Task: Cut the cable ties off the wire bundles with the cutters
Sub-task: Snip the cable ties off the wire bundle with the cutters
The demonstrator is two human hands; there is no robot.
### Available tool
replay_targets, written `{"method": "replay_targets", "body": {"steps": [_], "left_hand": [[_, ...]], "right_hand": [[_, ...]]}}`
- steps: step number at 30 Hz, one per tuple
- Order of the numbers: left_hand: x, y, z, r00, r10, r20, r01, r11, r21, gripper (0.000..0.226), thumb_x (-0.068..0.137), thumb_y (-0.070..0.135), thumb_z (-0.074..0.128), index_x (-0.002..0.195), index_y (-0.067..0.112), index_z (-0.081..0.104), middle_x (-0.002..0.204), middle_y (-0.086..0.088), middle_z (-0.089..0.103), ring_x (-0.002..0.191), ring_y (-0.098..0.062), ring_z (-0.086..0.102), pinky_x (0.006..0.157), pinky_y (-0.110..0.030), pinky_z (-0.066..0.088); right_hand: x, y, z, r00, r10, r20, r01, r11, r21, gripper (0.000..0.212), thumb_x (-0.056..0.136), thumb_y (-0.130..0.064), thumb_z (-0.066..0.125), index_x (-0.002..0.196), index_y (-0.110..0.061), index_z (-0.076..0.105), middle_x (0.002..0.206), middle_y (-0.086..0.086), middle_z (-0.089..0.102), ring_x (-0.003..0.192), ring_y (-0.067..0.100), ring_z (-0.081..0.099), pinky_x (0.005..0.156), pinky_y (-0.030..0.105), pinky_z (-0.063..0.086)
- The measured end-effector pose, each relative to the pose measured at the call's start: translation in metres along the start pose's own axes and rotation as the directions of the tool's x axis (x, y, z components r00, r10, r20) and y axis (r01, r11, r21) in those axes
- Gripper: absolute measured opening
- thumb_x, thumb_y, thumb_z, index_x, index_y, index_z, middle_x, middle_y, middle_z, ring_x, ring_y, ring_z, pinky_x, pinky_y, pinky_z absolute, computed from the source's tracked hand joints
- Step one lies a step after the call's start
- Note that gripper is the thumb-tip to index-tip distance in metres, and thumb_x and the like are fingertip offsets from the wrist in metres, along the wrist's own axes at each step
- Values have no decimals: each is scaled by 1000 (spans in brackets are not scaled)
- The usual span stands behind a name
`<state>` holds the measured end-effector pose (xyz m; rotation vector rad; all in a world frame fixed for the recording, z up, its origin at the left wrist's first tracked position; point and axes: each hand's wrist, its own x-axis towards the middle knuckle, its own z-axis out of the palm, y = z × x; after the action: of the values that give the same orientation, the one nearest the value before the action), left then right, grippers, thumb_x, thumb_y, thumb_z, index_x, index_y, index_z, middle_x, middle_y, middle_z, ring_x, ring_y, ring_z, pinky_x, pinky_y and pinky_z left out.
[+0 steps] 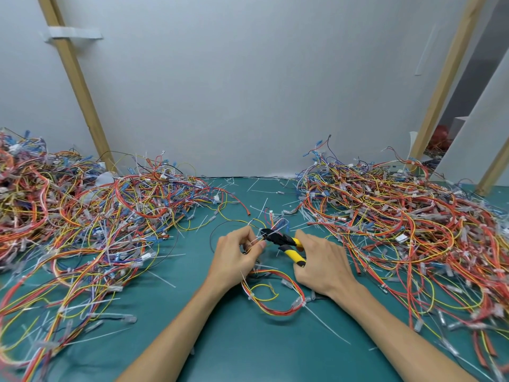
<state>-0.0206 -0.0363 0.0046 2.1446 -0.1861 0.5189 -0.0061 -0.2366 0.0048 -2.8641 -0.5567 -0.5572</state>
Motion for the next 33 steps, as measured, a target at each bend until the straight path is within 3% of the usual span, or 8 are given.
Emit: {"method": "replay_targets", "body": {"steps": [27, 33], "left_hand": [[0, -4, 2, 1000, 21, -12, -22, 1000, -16, 32, 84, 24, 72, 61, 23, 51, 48, 14, 47, 53, -4, 45, 52, -15, 32], [1, -4, 1, 1000, 15, -6, -15, 1000, -16, 29, 84, 24, 71, 62, 20, 53, 51, 10, 49, 54, -5, 45, 52, -15, 31]], "right_hand": [[2, 0, 0, 1000, 20, 3, -20, 999, 29, 25, 64, -26, 59, 76, -23, 38, 54, -4, 39, 55, 25, 43, 48, 29, 26], [-1, -1, 0, 999, 14, -44, -14, 1000, 7, 23, 66, -29, 57, 83, -27, 41, 63, -6, 45, 62, 22, 46, 49, 28, 27]]}}
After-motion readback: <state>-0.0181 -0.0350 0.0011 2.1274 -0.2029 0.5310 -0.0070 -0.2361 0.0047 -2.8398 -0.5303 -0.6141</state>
